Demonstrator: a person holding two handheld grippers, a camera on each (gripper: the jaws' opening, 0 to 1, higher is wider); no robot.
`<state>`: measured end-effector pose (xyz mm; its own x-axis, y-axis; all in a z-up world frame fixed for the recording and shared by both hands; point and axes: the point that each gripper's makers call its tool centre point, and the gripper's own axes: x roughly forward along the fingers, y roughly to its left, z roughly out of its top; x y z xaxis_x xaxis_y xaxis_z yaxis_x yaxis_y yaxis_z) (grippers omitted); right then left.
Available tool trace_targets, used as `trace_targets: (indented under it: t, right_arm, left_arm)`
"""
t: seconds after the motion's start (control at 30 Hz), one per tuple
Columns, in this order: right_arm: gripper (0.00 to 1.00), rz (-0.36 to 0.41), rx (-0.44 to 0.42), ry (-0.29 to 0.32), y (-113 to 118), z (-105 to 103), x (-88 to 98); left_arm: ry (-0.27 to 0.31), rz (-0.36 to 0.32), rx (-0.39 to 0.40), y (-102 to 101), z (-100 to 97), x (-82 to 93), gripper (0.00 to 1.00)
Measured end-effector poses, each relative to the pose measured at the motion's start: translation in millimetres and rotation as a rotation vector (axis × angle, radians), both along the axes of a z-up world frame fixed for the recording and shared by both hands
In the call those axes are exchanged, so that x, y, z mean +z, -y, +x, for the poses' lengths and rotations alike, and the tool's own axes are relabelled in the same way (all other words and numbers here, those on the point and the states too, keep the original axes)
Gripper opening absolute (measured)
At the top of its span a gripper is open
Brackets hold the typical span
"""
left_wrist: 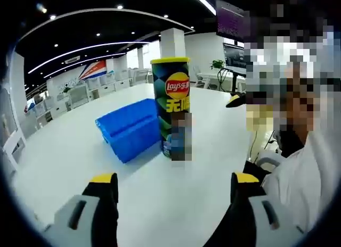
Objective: Open the lid of the chip container on the table, take out the chips, place them into the box in front of the container, and close the lid
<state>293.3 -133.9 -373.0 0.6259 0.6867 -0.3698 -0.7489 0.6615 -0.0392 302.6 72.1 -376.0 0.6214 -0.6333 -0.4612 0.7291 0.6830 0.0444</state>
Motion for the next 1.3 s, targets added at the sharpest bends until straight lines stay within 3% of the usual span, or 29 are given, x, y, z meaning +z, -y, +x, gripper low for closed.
trace_targets:
  t: [0.43, 0.8, 0.9, 0.97, 1.3]
  right_arm:
    - [0.56, 0.000, -0.001, -0.008, 1, 3, -3.6]
    - [0.58, -0.006, -0.015, -0.004, 5, 2, -5.2]
    - [0.58, -0.002, -0.014, -0.002, 3, 3, -4.1]
    - [0.58, 0.000, -0.010, -0.001, 1, 3, -3.7]
    - [0.58, -0.003, 0.001, -0.006, -3, 5, -5.3]
  left_arm:
    - [-0.008, -0.003, -0.001, 3, 7.1, -2.6, 0.86]
    - [-0.001, -0.010, -0.023, 6, 2.0, -3.1, 0.86]
    - [0.044, -0.039, 0.002, 0, 6.2, 7.1, 0.83]
    - [0.032, -0.066, 0.022, -4, 8.2, 10.3, 0.84]
    - [0.059, -0.044, 0.008, -6, 10.0, 6.6, 0.87]
